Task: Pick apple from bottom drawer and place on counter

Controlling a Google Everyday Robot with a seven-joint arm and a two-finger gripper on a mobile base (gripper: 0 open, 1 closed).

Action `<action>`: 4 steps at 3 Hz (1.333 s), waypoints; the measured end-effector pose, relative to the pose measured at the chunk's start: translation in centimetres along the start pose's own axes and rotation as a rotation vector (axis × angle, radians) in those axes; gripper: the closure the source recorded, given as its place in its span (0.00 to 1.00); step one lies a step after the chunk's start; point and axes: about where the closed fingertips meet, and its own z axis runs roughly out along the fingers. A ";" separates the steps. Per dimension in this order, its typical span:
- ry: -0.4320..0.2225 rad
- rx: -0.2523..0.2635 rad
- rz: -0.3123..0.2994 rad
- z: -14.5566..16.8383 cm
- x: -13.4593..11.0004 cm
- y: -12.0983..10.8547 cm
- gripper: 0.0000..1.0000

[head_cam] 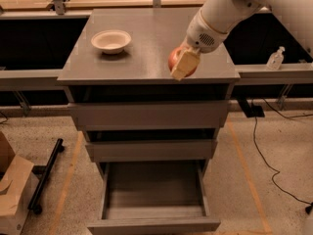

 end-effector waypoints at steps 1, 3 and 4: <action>-0.034 0.048 0.026 0.4 -1.4 -3.6 1.00; -0.088 0.106 0.156 3.5 -2.0 -10.3 0.81; -0.106 0.101 0.218 5.2 -1.4 -12.4 0.59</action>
Offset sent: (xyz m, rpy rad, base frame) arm 0.1307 0.0030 0.0136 0.1409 -0.1007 -0.1974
